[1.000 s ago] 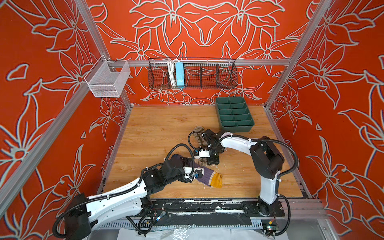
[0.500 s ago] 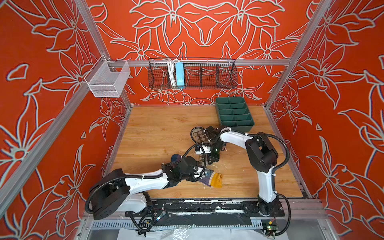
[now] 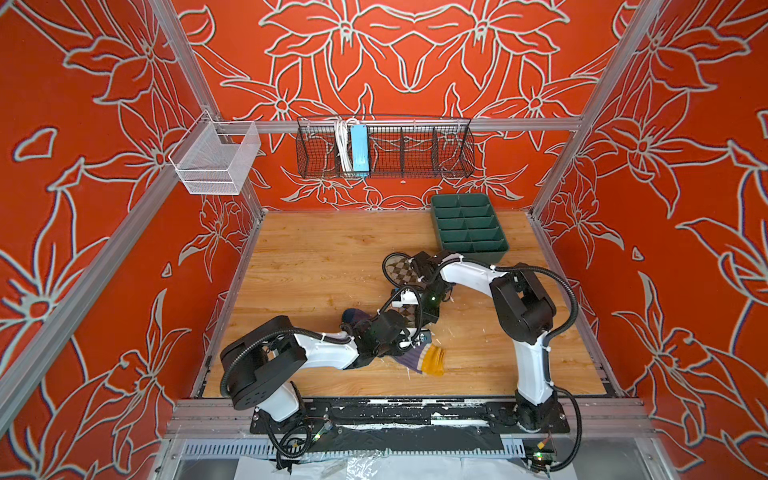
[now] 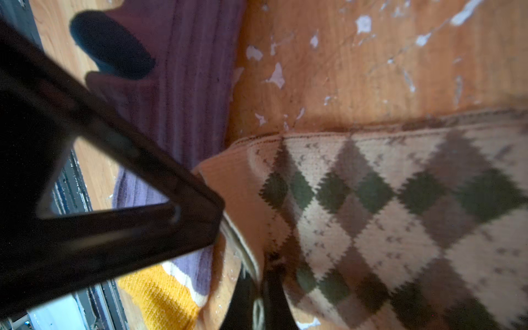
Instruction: Roll the socks
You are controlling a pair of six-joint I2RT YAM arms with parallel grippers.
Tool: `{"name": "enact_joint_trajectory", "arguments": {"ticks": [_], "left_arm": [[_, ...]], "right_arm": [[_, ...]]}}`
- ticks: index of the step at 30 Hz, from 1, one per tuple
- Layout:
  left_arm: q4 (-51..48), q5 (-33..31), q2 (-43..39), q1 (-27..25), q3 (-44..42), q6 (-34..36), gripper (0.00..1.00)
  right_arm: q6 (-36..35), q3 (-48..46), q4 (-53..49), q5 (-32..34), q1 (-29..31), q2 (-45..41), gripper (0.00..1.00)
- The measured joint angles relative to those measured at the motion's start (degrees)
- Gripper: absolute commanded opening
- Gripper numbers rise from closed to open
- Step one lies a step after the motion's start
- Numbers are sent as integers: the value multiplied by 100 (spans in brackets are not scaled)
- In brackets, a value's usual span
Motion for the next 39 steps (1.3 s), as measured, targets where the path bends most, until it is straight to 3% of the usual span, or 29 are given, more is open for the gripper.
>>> {"name": "enact_joint_trajectory", "arguments": {"ticks": [8, 13, 19, 28, 34, 39], "left_arm": [[149, -396, 485, 0, 164, -160, 0], [-11, -573, 621, 0, 437, -315, 0], [-619, -417, 619, 28, 785, -511, 0], [-2485, 929, 654, 573, 1799, -824, 0], [-3825, 2004, 1193, 977, 2767, -964, 0], [-5182, 3032, 2033, 1318, 3956, -992, 0]], "right_arm": [[2, -2, -37, -4, -28, -11, 0], [11, -79, -20, -4, -76, -101, 3], [120, -385, 256, 74, -201, -483, 28], [828, -1773, 1685, 424, -1123, -2815, 46], [1346, -2785, 3032, 1587, -1537, -4524, 45], [850, -3517, 3558, 1674, -1473, -6035, 45]]}}
